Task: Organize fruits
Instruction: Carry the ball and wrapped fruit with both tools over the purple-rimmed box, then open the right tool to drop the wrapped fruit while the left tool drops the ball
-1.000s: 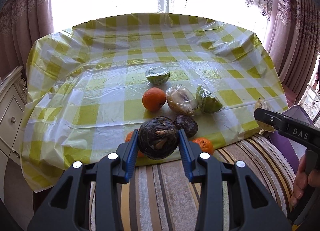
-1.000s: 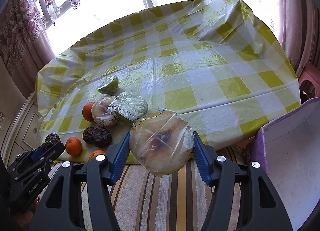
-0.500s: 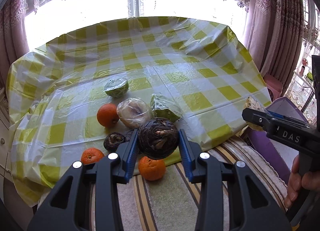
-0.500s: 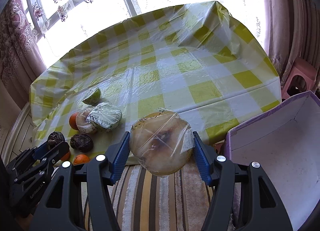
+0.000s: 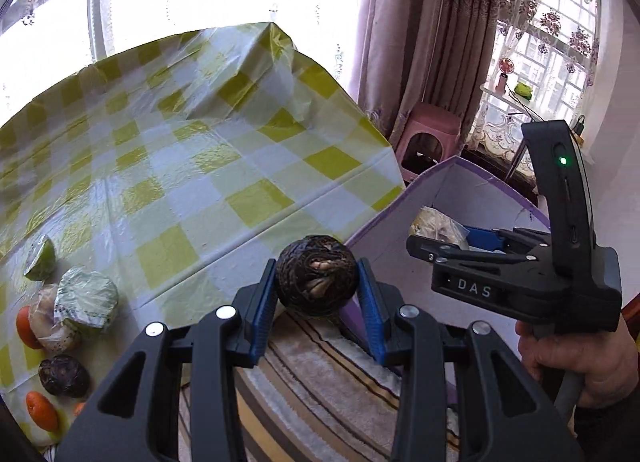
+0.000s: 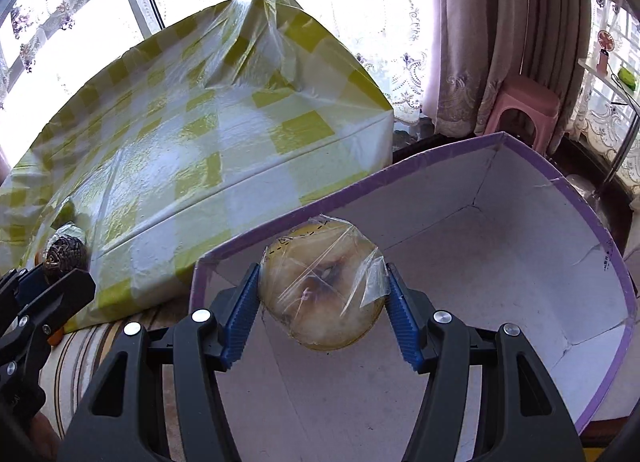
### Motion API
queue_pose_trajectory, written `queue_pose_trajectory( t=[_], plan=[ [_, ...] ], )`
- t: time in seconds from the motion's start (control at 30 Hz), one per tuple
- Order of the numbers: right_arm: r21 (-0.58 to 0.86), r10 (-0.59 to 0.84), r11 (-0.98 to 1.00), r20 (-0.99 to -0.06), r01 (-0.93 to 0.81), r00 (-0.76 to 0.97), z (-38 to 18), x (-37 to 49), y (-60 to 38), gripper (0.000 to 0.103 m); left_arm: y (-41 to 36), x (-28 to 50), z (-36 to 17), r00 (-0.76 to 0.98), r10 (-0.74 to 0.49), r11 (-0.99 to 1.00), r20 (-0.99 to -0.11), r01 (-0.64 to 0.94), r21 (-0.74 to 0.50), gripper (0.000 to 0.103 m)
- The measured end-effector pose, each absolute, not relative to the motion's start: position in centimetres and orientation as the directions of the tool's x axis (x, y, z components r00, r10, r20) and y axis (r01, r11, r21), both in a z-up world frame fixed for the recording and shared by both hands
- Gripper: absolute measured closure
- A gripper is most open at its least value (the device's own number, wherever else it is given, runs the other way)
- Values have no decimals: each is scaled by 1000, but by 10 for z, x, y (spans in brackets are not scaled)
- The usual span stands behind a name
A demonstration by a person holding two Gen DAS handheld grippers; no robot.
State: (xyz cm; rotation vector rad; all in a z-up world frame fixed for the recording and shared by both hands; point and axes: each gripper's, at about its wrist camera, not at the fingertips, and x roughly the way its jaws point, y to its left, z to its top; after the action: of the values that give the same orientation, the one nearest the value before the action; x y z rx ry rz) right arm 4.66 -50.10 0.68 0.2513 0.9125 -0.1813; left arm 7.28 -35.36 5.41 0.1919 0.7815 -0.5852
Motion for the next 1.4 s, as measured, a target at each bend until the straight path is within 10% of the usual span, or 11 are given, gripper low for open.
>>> queue_pose_trajectory(
  t=[0.43, 0.87, 1.1, 1.4],
  plan=[
    [135, -15, 925, -921, 356, 389, -58, 85, -563, 43, -475, 94, -36, 344, -240, 613, -908, 779, 133, 64],
    [129, -1, 909, -950, 396, 312, -88, 93, -571, 32, -495, 99, -64, 425, -118, 575, -897, 766, 288, 61],
    [110, -43, 905, -937, 411, 345, -76, 90, -571, 22, -487, 102, -53, 471, -156, 594, -868, 747, 299, 28],
    [37, -281, 873, -776, 486, 564, -7, 50, -568, 19, -447, 87, -6, 605, -281, 678, -745, 675, 292, 22]
  ],
)
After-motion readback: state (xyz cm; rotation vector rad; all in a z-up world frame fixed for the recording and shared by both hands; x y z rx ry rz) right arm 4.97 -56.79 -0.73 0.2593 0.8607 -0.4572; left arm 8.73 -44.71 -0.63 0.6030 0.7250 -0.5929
